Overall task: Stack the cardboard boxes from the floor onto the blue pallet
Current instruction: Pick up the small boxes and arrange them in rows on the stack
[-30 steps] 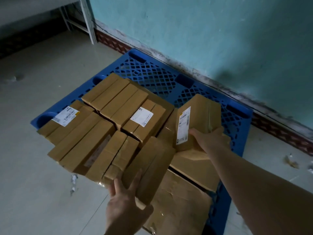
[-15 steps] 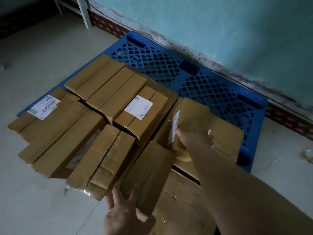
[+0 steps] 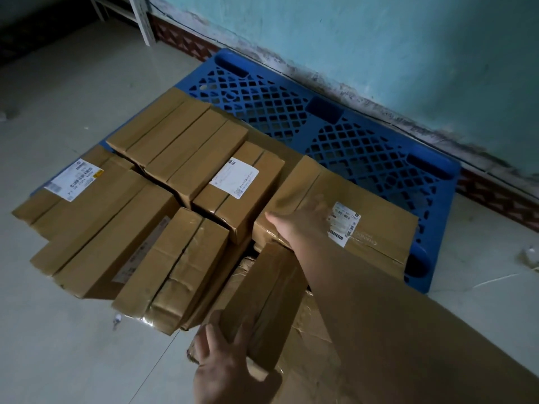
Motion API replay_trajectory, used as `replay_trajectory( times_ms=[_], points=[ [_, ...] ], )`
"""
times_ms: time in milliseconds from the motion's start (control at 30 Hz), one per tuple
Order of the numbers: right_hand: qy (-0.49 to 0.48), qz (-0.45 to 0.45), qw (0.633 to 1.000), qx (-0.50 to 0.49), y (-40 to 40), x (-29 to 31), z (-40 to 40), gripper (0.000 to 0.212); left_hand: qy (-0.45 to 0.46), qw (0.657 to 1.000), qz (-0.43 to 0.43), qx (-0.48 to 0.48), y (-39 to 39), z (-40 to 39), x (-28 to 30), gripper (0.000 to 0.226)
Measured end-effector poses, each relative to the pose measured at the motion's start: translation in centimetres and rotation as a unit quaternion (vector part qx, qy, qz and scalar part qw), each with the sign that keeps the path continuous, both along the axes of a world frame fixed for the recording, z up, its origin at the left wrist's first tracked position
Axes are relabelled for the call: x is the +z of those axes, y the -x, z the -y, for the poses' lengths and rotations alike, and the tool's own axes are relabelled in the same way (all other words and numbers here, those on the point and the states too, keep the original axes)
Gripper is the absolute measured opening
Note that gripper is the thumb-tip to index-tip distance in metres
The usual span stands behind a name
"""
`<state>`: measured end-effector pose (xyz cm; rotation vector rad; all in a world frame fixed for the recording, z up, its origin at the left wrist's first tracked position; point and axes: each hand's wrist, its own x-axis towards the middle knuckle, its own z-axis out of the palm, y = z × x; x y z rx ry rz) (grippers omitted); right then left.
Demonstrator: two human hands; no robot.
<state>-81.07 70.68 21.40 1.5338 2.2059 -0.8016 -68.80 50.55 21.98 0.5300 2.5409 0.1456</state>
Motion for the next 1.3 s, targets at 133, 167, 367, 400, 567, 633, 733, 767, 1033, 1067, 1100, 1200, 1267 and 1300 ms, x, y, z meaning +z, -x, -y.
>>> replay_trajectory(
  times_ms=[133,167,367,400,567,633,733,767,1033,1067,1100,1200,1267,1300],
  points=[
    [-0.034,-0.083,0.993,0.083,-1.6,2.8,-1.7,0.112,-0.016,0.998,0.049,-0.033,-1.0,-2.5,1.9,0.099],
    [-0.043,-0.095,0.989,0.106,-2.2,3.6,-2.5,0.108,-0.02,0.997,0.061,-0.041,-1.4,-3.2,2.4,0.099],
    [0.034,-0.107,0.991,0.079,-6.2,6.7,-8.9,0.094,-0.059,0.992,0.095,-0.055,-3.6,-8.0,5.6,0.098],
    [0.099,-0.093,0.989,0.064,-6.9,6.5,-9.5,0.099,-0.06,0.992,0.101,-0.055,-3.9,-8.7,6.0,0.098],
    [0.193,-0.112,0.97,0.093,-7.9,4.1,-8.3,0.099,-0.064,0.993,0.095,-0.029,-4.2,-10.2,6.0,0.096],
    [0.152,-0.104,0.974,0.133,-7.5,3.0,-7.4,0.083,-0.09,0.994,0.068,-0.016,-4.3,-10.9,5.4,0.094],
    [0.071,-0.01,0.974,0.215,-6.7,2.8,-7.2,0.054,-0.132,0.99,0.049,0.002,-4.0,-12.5,4.3,0.09],
    [0.044,0.002,0.969,0.245,-6.6,3.0,-7.5,0.053,-0.142,0.988,0.052,0.01,-3.6,-13.3,4.0,0.088],
    [-0.113,-0.064,0.988,0.078,-7.1,4.3,-12.1,0.107,-0.168,0.985,-0.01,0.024,2.2,-19.3,1.4,0.096],
    [-0.049,-0.064,0.997,-0.003,-7.3,4.0,-12.0,0.12,-0.162,0.986,-0.02,0.027,2.8,-19.8,1.0,0.094],
    [0.024,-0.075,0.994,-0.073,-7.3,3.4,-11.6,0.128,-0.156,0.987,-0.028,0.025,3.2,-20.2,0.6,0.092],
    [0.126,-0.105,0.971,-0.174,-6.8,1.1,-10.0,0.131,-0.151,0.988,-0.015,0.005,4.2,-20.4,-0.6,0.078],
    [0.13,-0.08,0.972,-0.18,-6.5,-0.4,-9.1,0.13,-0.145,0.989,-0.004,-0.032,4.8,-19.2,-1.7,0.072],
    [0.131,-0.067,0.975,-0.168,-6.5,-1.1,-8.7,0.131,-0.134,0.989,-0.011,-0.063,5.2,-18.3,-2.2,0.071]
  ],
)
